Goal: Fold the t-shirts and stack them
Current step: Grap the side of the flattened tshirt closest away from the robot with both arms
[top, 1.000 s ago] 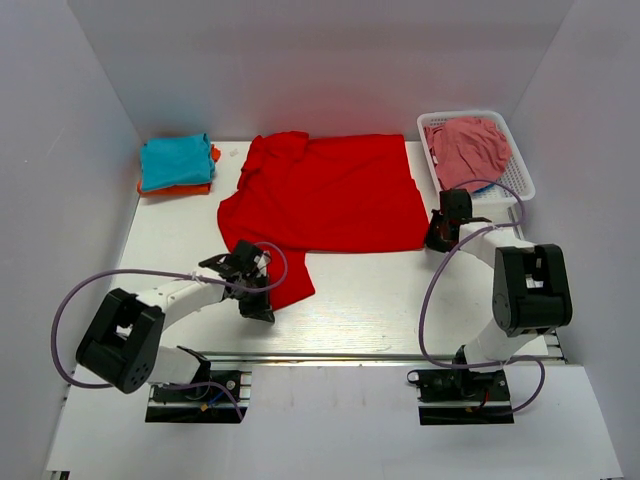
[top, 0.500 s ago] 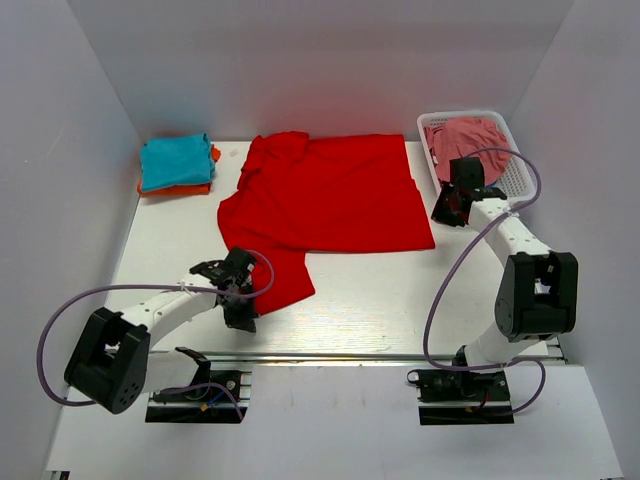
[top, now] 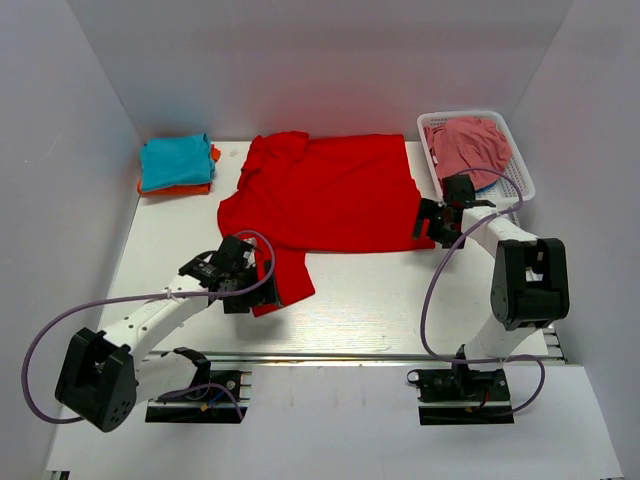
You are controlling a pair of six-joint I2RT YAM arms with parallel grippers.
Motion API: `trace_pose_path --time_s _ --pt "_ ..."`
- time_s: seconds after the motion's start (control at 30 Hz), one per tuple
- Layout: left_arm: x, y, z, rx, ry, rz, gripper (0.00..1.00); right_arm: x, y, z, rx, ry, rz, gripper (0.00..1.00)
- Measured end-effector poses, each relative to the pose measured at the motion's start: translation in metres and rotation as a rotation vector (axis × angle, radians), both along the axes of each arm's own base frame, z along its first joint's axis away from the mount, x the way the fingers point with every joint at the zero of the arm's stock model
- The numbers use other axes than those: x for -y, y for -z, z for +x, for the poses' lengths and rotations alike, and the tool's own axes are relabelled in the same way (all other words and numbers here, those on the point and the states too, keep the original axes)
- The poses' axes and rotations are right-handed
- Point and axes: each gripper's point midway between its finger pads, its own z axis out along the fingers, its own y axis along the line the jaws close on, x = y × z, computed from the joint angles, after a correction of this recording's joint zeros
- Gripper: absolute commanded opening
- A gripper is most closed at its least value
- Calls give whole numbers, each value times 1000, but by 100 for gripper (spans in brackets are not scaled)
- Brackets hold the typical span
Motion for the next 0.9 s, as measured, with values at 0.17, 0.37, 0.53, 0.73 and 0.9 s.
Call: trace_pose_path --time_s 0.17,0.37,0.53,0.73,0.9 --pt "5 -2 11 43 7 -13 100 -4 9 10 18 -5 18 90" --pt "5 19 16 14 2 16 88 -10 22 14 16 -16 51 74" --pt "5 35 19 2 -7 28 52 -13 25 19 27 -7 68 11" --pt "11 43 29 20 -21 12 0 -12 25 20 27 10 68 0" --pt "10 42 29 21 -26 16 0 -8 21 18 13 25 52 0"
